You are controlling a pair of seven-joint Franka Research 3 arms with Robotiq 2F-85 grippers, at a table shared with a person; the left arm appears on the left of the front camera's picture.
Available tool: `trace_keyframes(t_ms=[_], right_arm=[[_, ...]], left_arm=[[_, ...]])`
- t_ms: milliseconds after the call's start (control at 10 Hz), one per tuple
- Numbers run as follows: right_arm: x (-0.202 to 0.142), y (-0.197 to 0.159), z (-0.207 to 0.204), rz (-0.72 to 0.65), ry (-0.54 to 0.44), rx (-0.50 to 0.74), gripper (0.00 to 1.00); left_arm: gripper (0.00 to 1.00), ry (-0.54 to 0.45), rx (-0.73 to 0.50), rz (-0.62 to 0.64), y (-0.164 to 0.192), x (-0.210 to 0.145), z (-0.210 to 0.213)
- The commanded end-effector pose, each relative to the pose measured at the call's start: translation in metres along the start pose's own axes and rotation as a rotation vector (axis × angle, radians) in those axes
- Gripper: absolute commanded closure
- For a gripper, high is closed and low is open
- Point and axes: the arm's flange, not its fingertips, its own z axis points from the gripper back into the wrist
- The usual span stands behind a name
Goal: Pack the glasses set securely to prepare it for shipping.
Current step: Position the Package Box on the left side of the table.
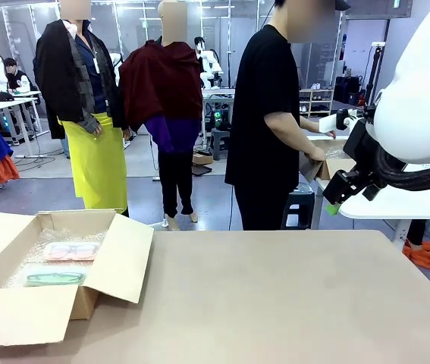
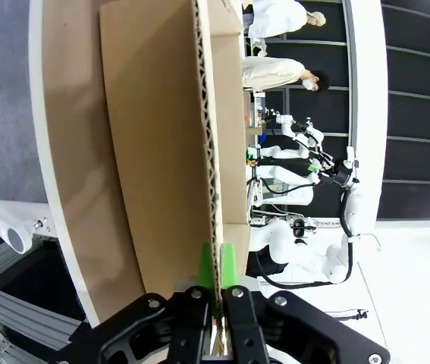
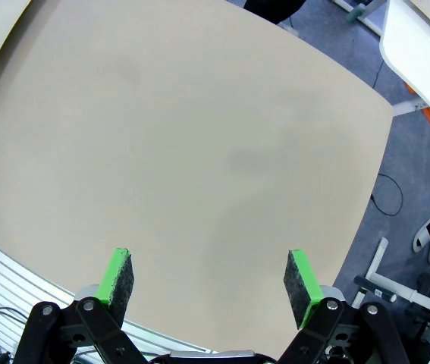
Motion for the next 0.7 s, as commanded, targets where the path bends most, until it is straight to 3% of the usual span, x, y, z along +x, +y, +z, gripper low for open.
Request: trace_keyframes(t_ms=[0, 100, 200, 300, 400, 500, 600], right_arm=[[0.002, -0.001, 0.001, 0.012, -0.01, -0.005, 0.0], [0.002, -0.001, 0.001, 0.012, -0.01, -0.005, 0.0], [0.002, -0.001, 0.001, 0.012, -0.01, -0.005, 0.0], [0.002, -0.001, 0.001, 0.012, -0.01, -0.005, 0.0], [0.002, -0.001, 0.001, 0.012, -0.01, -0.005, 0.0], [0.002, -0.001, 0.001, 0.012, -0.01, -0.005, 0.0], [0.002, -0.001, 0.001, 0.012, -0.01, -0.005, 0.0]], left_arm=[[0.87, 0.04, 0.001, 0.031, -0.004, 0.001, 0.0], [0.67, 0.04, 0.004, 0.026, -0.005, -0.001, -0.004], [0.59, 0.022, 0.016, 0.023, -0.007, -0.002, -0.006], [0.39, 0.011, 0.017, 0.018, -0.009, -0.005, -0.006], [0.54, -0.005, 0.03, 0.01, -0.011, -0.008, -0.006], [0.11, -0.028, 0.05, 0.007, -0.013, -0.013, -0.001], [0.27, -0.064, 0.088, 0.0, -0.015, -0.017, 0.007]])
